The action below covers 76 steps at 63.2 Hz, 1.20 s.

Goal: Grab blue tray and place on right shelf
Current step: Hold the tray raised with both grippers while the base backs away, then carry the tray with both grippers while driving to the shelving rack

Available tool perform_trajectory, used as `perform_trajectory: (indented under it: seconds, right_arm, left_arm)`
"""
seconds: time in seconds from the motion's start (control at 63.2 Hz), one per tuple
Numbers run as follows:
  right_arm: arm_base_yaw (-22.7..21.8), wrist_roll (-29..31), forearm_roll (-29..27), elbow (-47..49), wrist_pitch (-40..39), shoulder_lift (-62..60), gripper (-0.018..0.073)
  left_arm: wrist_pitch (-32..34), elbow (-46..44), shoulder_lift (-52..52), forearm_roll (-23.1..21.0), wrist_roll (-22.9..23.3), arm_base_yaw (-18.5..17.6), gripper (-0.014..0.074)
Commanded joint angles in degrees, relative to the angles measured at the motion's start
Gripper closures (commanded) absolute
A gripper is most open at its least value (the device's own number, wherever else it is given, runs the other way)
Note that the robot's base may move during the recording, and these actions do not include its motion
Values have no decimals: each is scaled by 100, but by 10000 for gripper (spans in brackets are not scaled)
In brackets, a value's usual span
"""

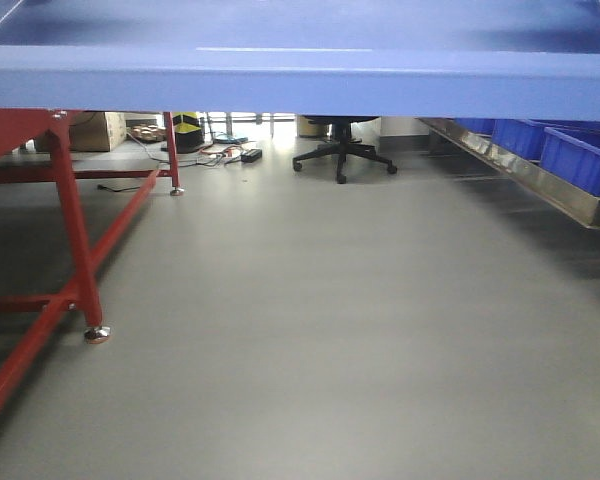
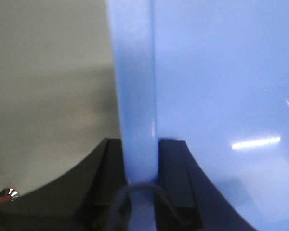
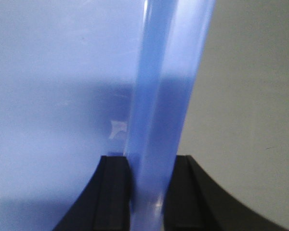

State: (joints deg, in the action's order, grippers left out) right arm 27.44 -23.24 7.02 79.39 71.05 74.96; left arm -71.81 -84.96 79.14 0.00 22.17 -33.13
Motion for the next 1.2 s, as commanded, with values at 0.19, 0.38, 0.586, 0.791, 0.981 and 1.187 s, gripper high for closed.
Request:
perform_trajectory:
  seconds: [0.19,0.38,0.586,0.791,0.981,1.187]
  right_arm:
    - [2,235,92,207,-308,-154,503]
    - [2,235,92,207,-308,-154,503]
    - [2,235,92,207,-308,-154,503]
    - [2,235,92,207,-308,-154,503]
    - [2,235,92,207,-308,-154,503]
    - [2,235,92,207,-308,-154,503]
  left_arm:
    - [-482,-141,-174,-55,-168,-61,645]
    - [-482,-141,-174,-67,-168,-61,645]
    - [-482,-141,-174,-67,-168,-61,645]
    - [-482,-141,-174,-67,-168,-61,645]
    - [-482,-141,-174,-67,-168,-61,645]
    - [-482,-141,-174,-75,-168,-61,645]
